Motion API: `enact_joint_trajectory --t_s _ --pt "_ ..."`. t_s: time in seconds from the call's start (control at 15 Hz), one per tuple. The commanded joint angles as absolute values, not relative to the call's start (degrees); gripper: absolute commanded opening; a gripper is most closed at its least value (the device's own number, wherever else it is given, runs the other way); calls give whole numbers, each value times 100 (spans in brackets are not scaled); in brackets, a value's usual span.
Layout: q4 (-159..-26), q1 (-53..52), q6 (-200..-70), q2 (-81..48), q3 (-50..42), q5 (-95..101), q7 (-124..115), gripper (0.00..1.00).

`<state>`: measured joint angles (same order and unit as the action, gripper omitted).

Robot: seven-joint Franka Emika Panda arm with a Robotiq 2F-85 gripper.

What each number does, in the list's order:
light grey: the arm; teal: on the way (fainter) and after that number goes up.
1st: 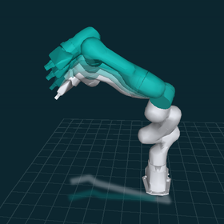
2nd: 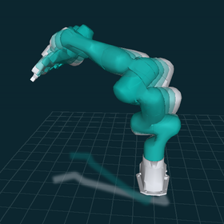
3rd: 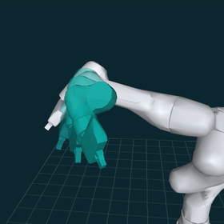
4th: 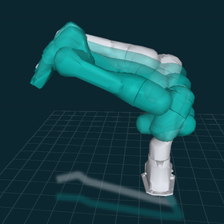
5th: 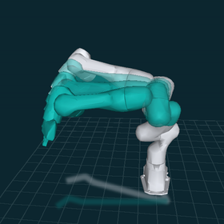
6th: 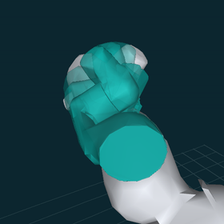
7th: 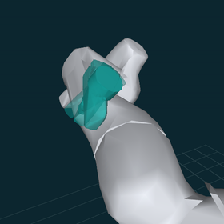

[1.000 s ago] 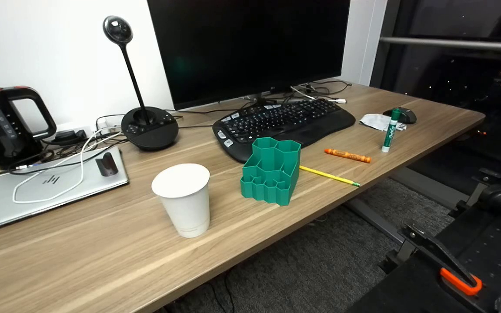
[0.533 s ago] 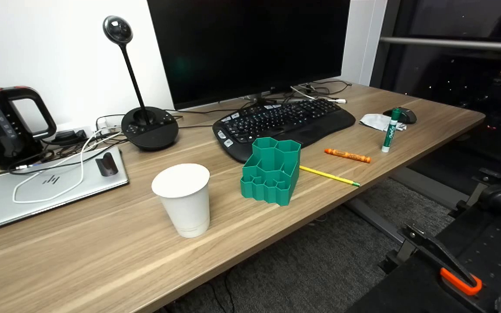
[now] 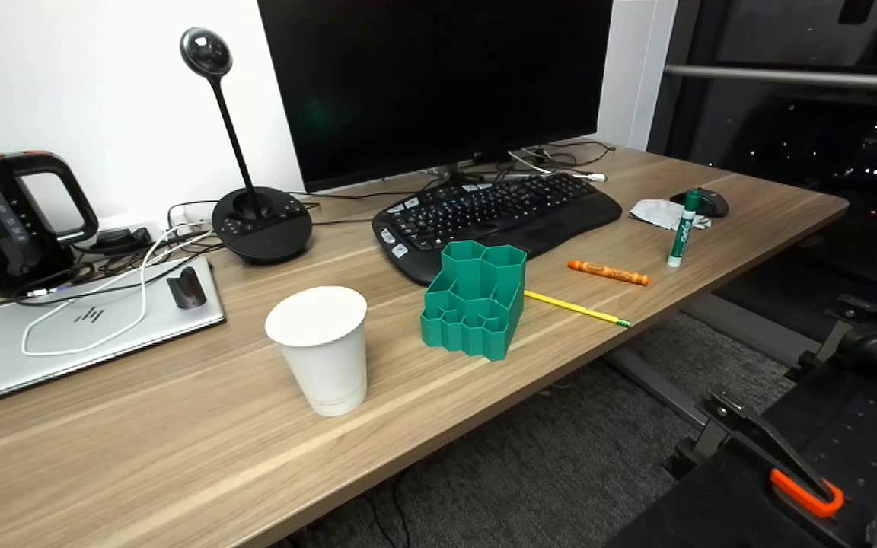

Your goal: Move the marker forwards to the left

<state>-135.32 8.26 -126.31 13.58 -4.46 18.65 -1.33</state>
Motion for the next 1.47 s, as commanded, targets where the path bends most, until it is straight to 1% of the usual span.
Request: enact_joint_trajectory --t_s 0.0,0.4,0.8,1.07,1.4 --pt "-13551 611 -12963 1174 -190 1894 -651 100" --pt "-13337 601 -13015 411 -245 1813 -1108 100" --pt "-13073 503 -13706 -687 -313 1903 -1742 100" --pt "-12670 401 -14026 -1451 -491 2001 -2006 100" --pt "-11932 289 -13994 -2362 -525 1505 -1841 100"
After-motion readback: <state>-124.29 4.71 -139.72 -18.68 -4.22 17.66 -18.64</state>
